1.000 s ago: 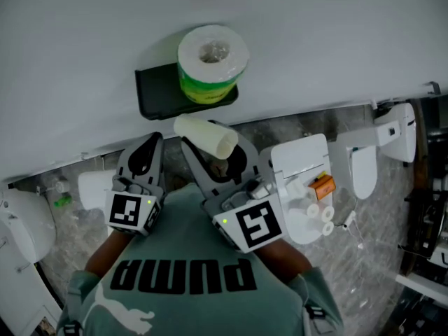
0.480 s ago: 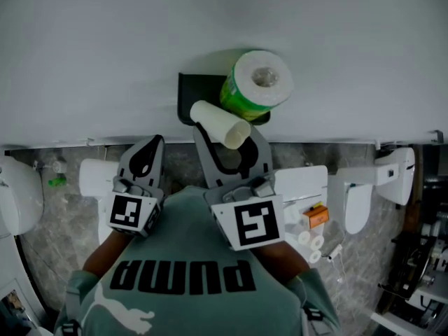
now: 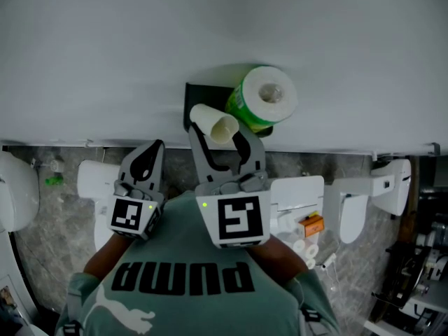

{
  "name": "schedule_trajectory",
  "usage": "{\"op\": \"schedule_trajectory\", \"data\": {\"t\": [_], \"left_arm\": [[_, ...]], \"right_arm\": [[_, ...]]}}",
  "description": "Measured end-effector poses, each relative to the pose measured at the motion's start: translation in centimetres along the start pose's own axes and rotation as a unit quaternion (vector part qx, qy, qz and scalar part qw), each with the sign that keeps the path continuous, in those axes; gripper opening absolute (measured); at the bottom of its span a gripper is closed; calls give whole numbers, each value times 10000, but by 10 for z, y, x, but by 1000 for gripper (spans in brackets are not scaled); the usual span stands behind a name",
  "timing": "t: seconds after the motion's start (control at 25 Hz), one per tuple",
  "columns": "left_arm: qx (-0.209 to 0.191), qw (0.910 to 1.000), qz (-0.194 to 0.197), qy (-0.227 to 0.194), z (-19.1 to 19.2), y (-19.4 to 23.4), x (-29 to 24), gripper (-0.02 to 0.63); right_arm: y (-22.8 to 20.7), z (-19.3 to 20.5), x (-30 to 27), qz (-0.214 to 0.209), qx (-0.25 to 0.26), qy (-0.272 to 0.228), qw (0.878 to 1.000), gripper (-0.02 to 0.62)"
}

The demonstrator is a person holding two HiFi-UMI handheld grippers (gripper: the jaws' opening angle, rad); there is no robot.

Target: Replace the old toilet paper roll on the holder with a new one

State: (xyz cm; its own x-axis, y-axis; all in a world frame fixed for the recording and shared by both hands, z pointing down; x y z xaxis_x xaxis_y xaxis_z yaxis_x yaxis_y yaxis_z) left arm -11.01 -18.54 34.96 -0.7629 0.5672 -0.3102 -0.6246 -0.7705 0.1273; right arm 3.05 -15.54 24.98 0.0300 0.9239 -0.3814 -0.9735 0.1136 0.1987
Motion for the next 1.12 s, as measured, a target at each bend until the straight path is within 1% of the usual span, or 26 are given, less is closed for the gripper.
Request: {"op": "schedule_trajectory", "data": {"t": [0.36, 0.64, 0.88, 1.12], "left_arm": [[23, 10000, 90, 36, 2, 0, -6, 3], [40, 9999, 106, 52, 1, 8, -7, 3], [21, 9999, 86, 61, 1, 7, -4, 3], [-22, 9999, 94, 39, 2, 3, -3, 3]], "right_arm": [[2, -5, -10, 30, 45, 332, 9994, 195], [7, -9, -20, 257, 119, 456, 9986, 195], [6, -7, -18, 414, 34, 425, 9982, 195], [5, -3, -16, 411, -104, 389, 9983, 195]]}}
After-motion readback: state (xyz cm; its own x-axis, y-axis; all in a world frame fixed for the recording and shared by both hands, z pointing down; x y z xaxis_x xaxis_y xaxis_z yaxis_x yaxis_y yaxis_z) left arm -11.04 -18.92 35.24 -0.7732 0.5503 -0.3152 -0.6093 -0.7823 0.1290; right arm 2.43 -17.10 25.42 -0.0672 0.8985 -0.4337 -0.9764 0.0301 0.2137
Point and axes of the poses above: the fingertips, and each gripper's own axes: x backward along the fingers, y to its left, z out of its underside, the point moved 7 cm from there along x, backward along the fingers, and after that the axes turned 10 degrees about y, right-handed, at the moved point
